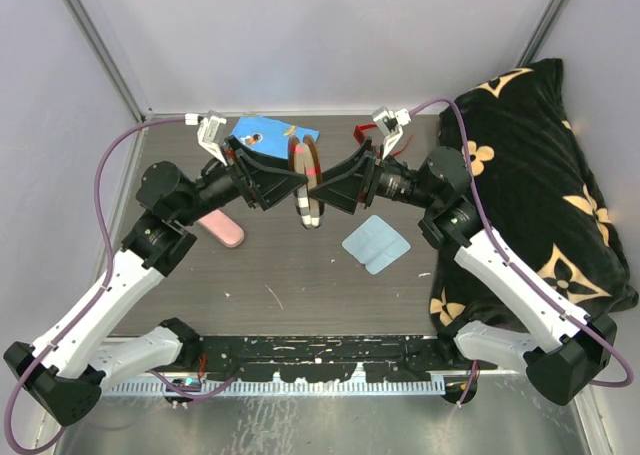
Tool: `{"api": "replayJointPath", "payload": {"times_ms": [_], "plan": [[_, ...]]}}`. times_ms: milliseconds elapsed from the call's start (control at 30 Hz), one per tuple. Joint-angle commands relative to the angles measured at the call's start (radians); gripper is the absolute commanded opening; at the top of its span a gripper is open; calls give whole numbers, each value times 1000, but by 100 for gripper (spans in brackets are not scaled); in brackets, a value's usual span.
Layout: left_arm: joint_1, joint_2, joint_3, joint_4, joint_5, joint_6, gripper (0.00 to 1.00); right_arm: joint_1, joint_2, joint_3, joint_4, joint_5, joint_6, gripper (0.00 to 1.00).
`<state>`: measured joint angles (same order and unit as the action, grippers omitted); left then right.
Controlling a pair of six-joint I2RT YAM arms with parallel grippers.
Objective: Organize the sunglasses
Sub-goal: Open the sunglasses case.
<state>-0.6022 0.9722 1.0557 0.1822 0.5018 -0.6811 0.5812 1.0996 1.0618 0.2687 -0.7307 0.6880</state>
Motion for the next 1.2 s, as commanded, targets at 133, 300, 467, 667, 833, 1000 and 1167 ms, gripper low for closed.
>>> {"api": "replayJointPath", "payload": {"times_ms": [133, 300, 467, 667, 833, 1000, 1167], "plan": [[-10, -55, 70, -183, -159, 149, 9, -14, -30, 74, -234, 311, -121, 1], [-11, -60, 70, -217, -197, 156, 29, -14, -27, 86, -236, 300, -120, 1], [-11, -70, 68, -234, -205, 147, 50, -14, -25, 53, -121, 175, -60, 1], [-10, -94, 68, -269, -234, 140, 78, -14, -44, 35, -127, 184, -54, 1], [-10, -96, 74, -295, -243, 140, 86, -14, -57, 27, -129, 186, -54, 1], [-10, -80, 118, -372, -287, 130, 97, -14, -59, 46, -237, 274, -122, 1], [-10, -3, 295, -639, -444, 109, 98, -14, -54, 55, -436, 499, -242, 1]]}}
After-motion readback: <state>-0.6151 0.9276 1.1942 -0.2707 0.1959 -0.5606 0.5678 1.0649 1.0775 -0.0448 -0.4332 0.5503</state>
